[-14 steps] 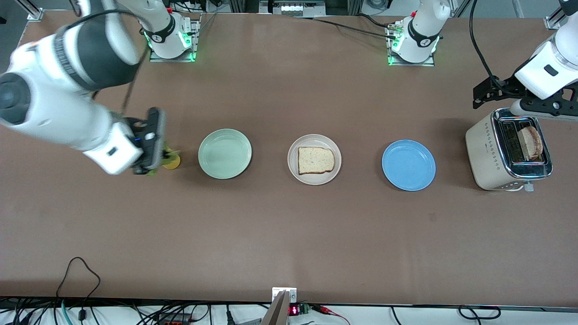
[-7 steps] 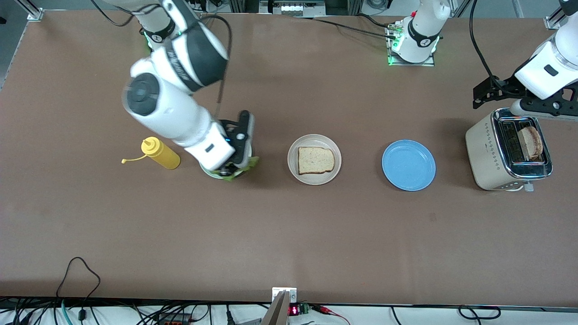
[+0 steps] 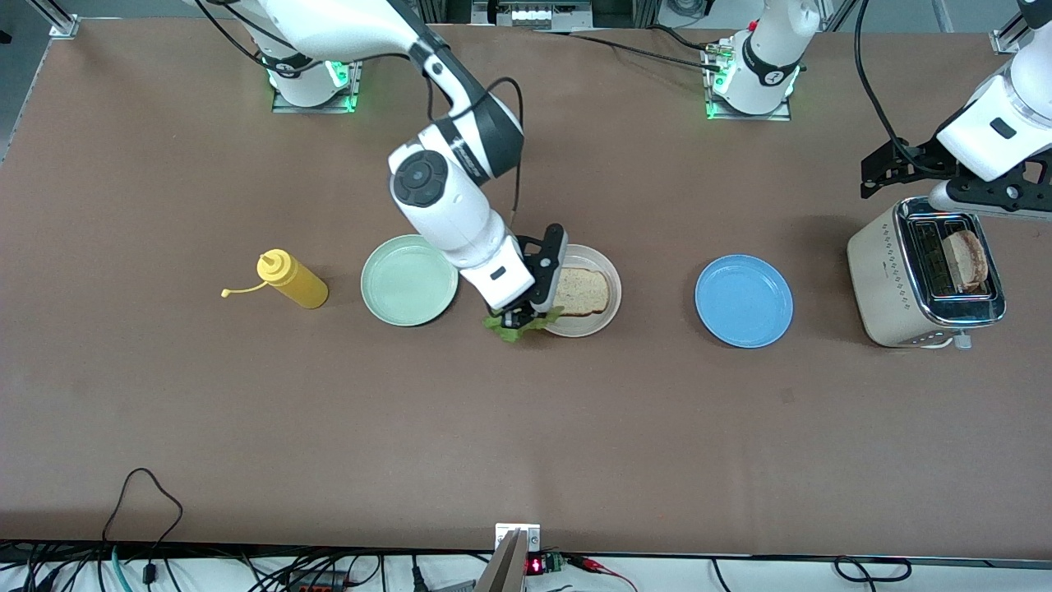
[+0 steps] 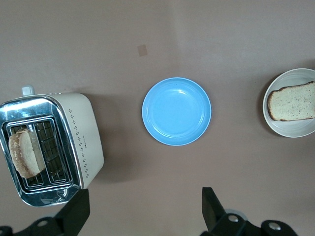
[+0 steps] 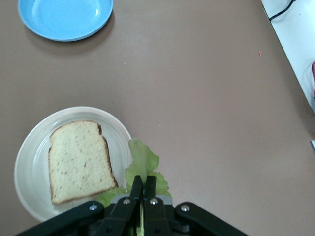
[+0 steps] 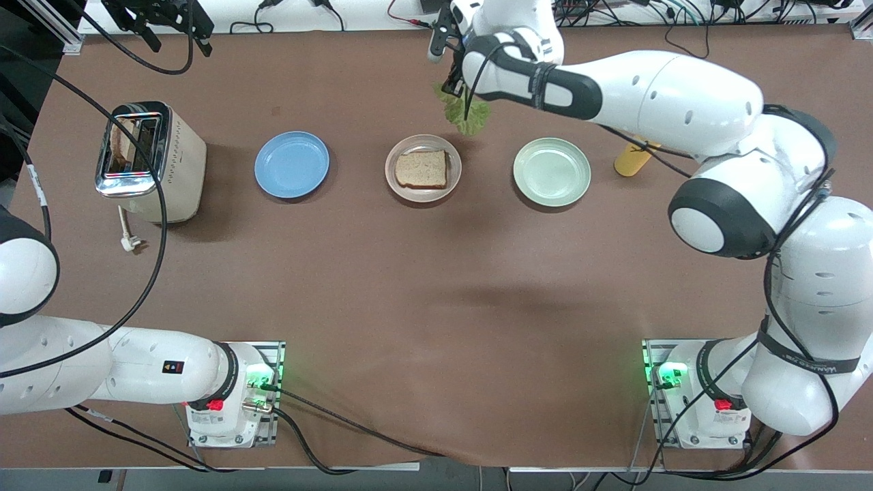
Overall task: Make sandwich in beige plate with both arms
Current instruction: 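Carry the lettuce leaf with the right gripper over the bread, then lower the lettuce onto the bread and open the right gripper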
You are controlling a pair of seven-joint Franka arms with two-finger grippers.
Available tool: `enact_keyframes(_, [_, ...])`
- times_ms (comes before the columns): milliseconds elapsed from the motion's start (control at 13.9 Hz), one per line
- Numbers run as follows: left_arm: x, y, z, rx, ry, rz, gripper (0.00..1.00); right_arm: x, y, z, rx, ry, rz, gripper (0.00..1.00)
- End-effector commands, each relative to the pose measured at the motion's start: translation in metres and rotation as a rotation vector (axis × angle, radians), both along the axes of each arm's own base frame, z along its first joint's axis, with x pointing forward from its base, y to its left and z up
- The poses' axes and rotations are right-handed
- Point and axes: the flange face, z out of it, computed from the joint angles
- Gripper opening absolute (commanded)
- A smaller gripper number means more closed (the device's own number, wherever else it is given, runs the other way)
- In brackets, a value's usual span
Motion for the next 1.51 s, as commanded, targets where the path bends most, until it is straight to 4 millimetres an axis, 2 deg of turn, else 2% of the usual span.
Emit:
enact_keyframes(0, [-0.002, 0.0, 0.003, 0.015, -0.003, -0.003, 1.0, -0.018, 0.03, -0.017, 0.037, -0.014, -0.038, 0.0])
enact_keyframes(144, [-0.002, 0.0, 0.004, 0.015, -0.005, -0.004, 1.0, -0.036, 0.052, -0.044, 0.041, -0.013, -0.052, 0.0])
enact_keyframes(359, [-0.002, 0.0, 0.003, 0.015, -0.003, -0.003, 1.0, -0.053, 0.066, -0.075, 0.055, -0.018, -0.085, 0.0])
enact_keyframes(719, [-0.002, 0.0, 0.003, 0.015, -0.003, -0.004, 1.0, -0.069, 0.072, -0.101, 0.039, 0.011, -0.111, 0.0])
enact_keyframes(790, [-0.002, 0.0, 0.003, 0.015, -0.003, -0.003, 1.0, -0.069, 0.071, -0.103, 0.045, 0.016, -0.131, 0.09])
enact_keyframes(862, [-0.002, 0.0, 0.003, 0.015, -0.003, -0.003, 1.0, -0.068, 0.071, -0.102, 0.05, 0.02, -0.149, 0.92])
enact_keyframes(934, [-0.002, 0.0, 0.003, 0.015, -0.003, -0.003, 1.0, -0.067, 0.07, -0.099, 0.055, 0.022, -0.157, 1.0])
enact_keyframes(1078, [-0.002, 0.0, 0.003, 0.015, -0.003, -0.003, 1.0, -0.06, 0.066, -0.089, 0.06, 0.027, -0.169, 1.0])
enact_keyframes(1293, [-0.002, 0.0, 0.003, 0.015, -0.003, -0.003, 1.0, -0.043, 0.049, -0.061, 0.021, 0.103, -0.2, 1.0])
enact_keyframes(1437, [-0.002, 0.0, 0.003, 0.015, -0.003, -0.003, 1.0, -0.022, 0.019, -0.019, 0.014, 0.175, -0.286, 1.0])
